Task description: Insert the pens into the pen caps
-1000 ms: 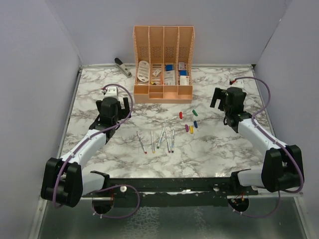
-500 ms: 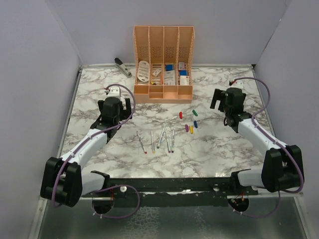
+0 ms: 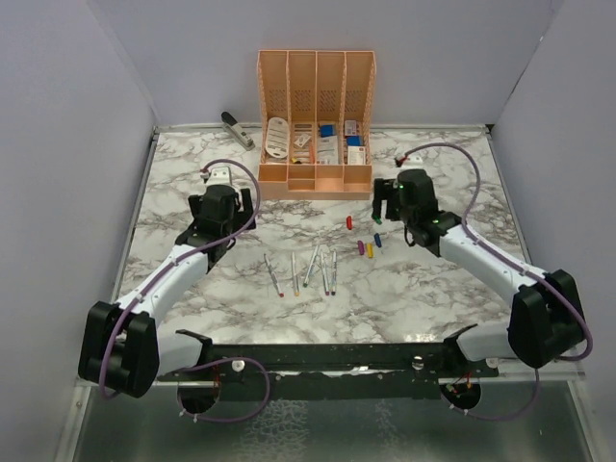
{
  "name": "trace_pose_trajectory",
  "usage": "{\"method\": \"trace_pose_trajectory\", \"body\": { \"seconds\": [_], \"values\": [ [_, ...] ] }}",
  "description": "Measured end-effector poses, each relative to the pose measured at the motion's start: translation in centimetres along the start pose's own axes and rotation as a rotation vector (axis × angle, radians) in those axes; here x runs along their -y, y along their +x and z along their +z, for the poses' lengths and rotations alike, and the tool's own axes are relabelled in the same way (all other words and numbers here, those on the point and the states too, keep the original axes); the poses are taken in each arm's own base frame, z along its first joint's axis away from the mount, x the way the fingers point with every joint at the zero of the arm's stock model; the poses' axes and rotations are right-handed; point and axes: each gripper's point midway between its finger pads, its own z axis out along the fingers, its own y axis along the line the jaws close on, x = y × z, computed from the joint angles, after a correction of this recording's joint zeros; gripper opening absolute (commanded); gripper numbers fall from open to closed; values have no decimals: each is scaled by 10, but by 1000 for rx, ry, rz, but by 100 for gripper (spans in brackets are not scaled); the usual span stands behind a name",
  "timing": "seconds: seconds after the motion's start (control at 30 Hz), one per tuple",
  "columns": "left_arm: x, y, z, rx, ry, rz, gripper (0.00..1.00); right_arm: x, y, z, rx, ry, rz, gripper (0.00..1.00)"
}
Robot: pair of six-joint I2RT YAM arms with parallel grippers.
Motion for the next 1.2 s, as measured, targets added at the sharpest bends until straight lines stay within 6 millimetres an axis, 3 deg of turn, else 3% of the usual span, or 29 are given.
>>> {"method": "trace_pose_trajectory", "body": {
  "seconds": [0.2, 0.4, 0.63, 0.87, 1.03, 1.2],
  "values": [
    [-13, -3, -4, 18, -77, -38, 99, -102, 14, -7, -51, -195, -154, 65],
    [-41, -8, -18, 65, -209, -145, 99, -178, 41, -17, -102, -356, -253, 54],
    [-81, -6, -31, 86, -357, -269, 99, -228, 59, -20, -147, -476, -294, 48],
    [-125, 8, -35, 34, -507, -328, 99, -291, 82, -47, -173, -629, -389, 52],
    [-131, 15, -36, 7, -530, -330, 99, -314, 105, -60, -227, -686, -449, 53],
    [-129, 12, -39, 20, -511, -335, 99, -326, 121, -56, -274, -685, -484, 52]
  ]
}}
